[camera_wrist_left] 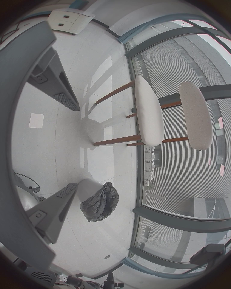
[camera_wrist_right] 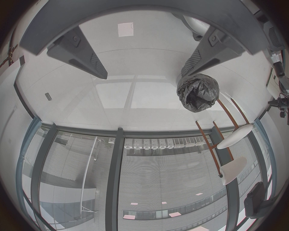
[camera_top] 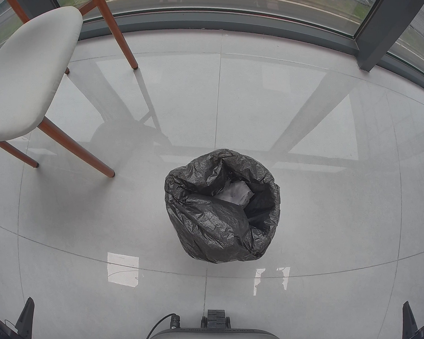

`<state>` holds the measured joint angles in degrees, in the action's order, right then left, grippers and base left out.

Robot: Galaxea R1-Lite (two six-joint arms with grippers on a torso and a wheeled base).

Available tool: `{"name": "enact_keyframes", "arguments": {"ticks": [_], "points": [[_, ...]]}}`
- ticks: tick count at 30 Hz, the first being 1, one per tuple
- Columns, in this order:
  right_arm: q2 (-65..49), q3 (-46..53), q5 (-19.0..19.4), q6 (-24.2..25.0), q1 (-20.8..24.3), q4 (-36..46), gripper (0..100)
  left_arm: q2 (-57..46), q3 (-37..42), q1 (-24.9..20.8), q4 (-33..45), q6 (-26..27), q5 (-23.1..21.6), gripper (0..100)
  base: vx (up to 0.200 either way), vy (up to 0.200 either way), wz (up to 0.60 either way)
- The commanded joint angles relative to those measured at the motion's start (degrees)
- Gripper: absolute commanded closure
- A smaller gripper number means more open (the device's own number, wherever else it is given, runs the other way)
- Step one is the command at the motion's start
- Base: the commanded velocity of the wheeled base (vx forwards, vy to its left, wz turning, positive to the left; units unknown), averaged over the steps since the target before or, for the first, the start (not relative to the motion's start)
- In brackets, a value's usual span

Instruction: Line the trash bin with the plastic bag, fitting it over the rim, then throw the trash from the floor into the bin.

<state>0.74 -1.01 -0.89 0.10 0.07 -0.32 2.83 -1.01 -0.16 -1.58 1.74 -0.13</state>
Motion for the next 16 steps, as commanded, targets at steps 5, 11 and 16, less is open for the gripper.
{"name": "enact_keyframes", "arguments": {"ticks": [5,11,16], "points": [[-0.74,1.01,0.01,-0.01,0.01,-0.03,0,0.25,0.84,0.07,0.18,-1.13,0.05,0,0.0,0.0,0.0],[-0.74,1.01,0.01,-0.01,0.01,-0.03,0,0.25,0.84,0.07,0.18,-3.24,0.31,0,0.0,0.0,0.0],[-0.74,1.01,-0.08,0.08,-0.07,0.05,0,0.25,0.92,0.07,0.0,-3.24,0.22,0,0.0,0.0,0.0]]}}
